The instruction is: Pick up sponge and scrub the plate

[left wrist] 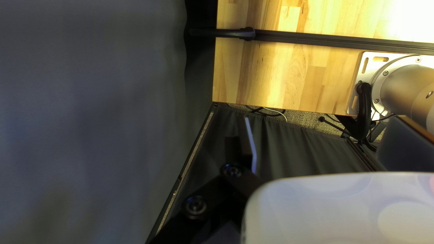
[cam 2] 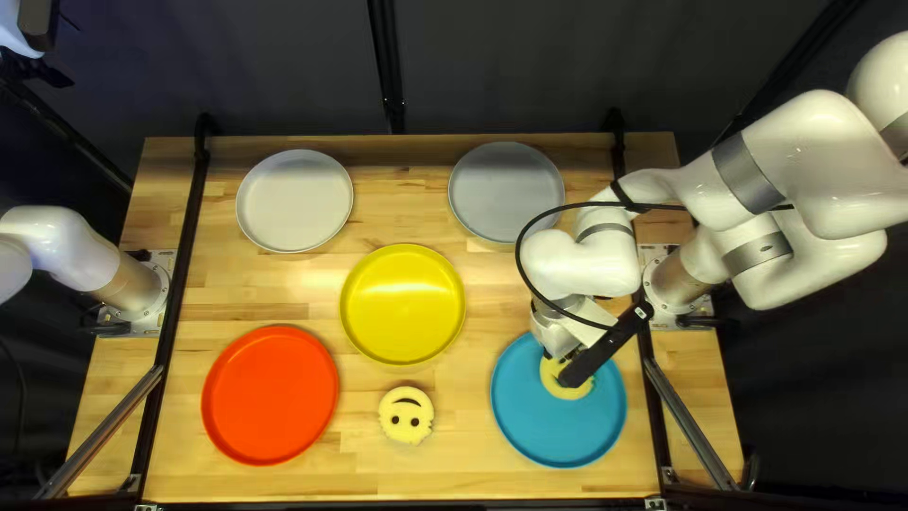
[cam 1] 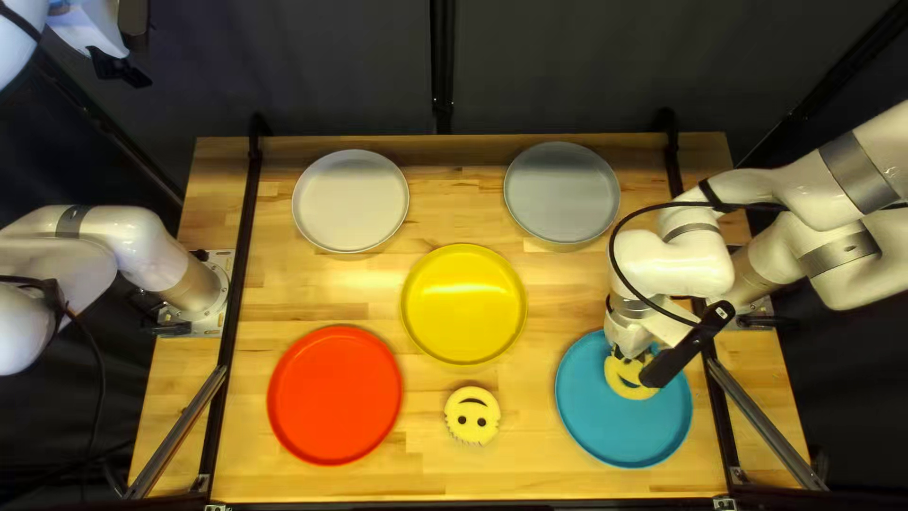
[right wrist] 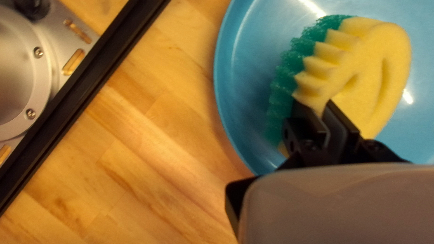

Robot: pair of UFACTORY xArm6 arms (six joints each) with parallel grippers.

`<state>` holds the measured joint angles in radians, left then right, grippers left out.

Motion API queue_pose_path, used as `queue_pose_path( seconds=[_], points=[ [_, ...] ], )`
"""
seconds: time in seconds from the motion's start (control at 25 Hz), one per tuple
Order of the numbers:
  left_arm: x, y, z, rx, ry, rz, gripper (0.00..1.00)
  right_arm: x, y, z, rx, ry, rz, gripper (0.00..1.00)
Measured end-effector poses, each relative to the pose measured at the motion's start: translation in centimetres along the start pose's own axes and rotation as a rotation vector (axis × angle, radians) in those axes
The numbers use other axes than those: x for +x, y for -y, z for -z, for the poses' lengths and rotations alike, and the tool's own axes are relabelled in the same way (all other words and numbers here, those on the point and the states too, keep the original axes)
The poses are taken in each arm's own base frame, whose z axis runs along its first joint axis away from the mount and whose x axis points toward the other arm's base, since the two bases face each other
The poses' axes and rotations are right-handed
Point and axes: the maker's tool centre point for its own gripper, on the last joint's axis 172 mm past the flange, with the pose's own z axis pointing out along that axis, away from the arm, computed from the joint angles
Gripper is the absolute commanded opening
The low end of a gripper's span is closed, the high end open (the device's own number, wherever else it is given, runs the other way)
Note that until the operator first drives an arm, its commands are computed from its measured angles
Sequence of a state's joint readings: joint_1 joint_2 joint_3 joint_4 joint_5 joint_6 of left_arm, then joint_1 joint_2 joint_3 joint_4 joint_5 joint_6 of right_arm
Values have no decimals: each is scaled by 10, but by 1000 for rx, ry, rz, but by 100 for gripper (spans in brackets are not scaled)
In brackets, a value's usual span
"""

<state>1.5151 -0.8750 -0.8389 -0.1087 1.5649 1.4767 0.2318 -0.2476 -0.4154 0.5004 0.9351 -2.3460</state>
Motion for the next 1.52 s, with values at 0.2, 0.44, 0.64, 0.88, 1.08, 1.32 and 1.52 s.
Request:
queue_pose_path(
  seconds=[0.2, 0.44, 0.64, 0.88, 1.08, 1.32, 1.52],
  points=[
    [0, 0, 0, 0, 0, 0, 100, -9, -5, 4, -14, 0, -8, 0],
    [0, 0, 0, 0, 0, 0, 100, -4, -20, 1, -9, 10, 1, 0],
    [0, 0, 0, 0, 0, 0, 100, 5, -45, -2, -2, 26, 15, 0],
    [0, 0, 0, 0, 0, 0, 100, 23, -74, -12, 16, 45, 47, 0],
    [0, 0, 0, 0, 0, 0, 100, 43, -92, -24, 34, 58, 72, 0],
    [0, 0, 0, 0, 0, 0, 100, 54, -93, -29, 47, 66, 80, 0],
    [0, 0, 0, 0, 0, 0, 100, 36, -82, -25, 46, 62, 67, 0]
  ],
)
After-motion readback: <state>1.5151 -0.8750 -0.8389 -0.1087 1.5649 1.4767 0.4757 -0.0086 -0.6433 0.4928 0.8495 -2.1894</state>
